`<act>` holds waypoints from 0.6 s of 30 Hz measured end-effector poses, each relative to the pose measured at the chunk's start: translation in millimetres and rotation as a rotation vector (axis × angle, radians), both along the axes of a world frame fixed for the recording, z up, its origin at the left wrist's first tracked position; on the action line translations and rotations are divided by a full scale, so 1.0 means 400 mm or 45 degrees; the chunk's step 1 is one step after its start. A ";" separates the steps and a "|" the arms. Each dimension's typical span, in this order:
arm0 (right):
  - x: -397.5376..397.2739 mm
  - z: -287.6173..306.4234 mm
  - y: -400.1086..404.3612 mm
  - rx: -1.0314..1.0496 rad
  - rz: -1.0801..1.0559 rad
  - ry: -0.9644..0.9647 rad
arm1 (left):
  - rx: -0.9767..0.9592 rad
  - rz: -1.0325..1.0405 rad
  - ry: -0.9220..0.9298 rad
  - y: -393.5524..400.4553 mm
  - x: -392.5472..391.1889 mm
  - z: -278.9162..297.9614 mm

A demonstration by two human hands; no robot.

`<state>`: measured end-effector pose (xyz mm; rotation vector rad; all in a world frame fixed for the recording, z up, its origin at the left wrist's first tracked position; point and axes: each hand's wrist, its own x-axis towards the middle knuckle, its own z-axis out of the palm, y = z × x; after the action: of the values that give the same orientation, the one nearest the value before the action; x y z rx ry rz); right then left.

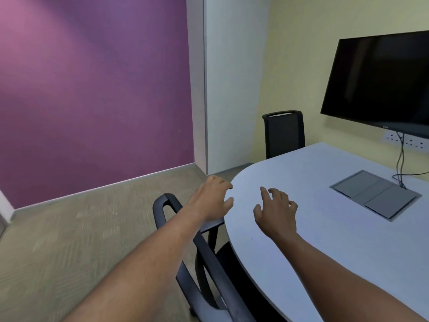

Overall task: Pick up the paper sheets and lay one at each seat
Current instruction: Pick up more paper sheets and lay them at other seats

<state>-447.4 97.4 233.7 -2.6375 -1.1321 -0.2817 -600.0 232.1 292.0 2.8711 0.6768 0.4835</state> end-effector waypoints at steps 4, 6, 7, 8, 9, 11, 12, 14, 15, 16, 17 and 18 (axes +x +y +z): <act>0.003 -0.005 0.110 -0.011 -0.043 0.033 | 0.041 -0.038 0.071 0.119 0.029 0.005; 0.006 0.001 0.160 -0.012 -0.065 0.034 | 0.072 -0.054 0.061 0.173 0.043 0.006; 0.007 0.008 0.185 -0.019 -0.073 0.033 | 0.076 -0.057 0.052 0.200 0.048 0.007; 0.007 0.015 0.210 -0.025 -0.081 0.032 | 0.087 -0.061 0.047 0.227 0.052 0.006; 0.007 0.022 0.236 -0.022 -0.092 0.033 | 0.116 -0.072 0.048 0.255 0.056 0.005; 0.006 0.036 0.294 -0.003 -0.110 0.031 | 0.179 -0.099 0.046 0.316 0.059 0.008; 0.004 0.043 0.326 0.004 -0.116 0.027 | 0.188 -0.106 0.039 0.353 0.059 0.011; 0.000 0.054 0.390 0.009 -0.139 0.021 | 0.182 -0.118 0.014 0.428 0.059 0.014; -0.002 0.058 0.421 0.019 -0.160 0.015 | 0.185 -0.136 0.006 0.467 0.057 0.016; -0.005 0.062 0.453 0.035 -0.182 0.009 | 0.191 -0.159 0.008 0.506 0.055 0.019; -0.008 0.068 0.487 0.051 -0.204 0.002 | 0.202 -0.186 0.016 0.547 0.051 0.021; -0.014 0.074 0.523 0.067 -0.224 -0.001 | 0.212 -0.216 0.024 0.588 0.046 0.023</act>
<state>-452.9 306.4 263.2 -2.6937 -0.8814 -0.3407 -581.4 467.3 301.3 3.0573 0.4081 0.5107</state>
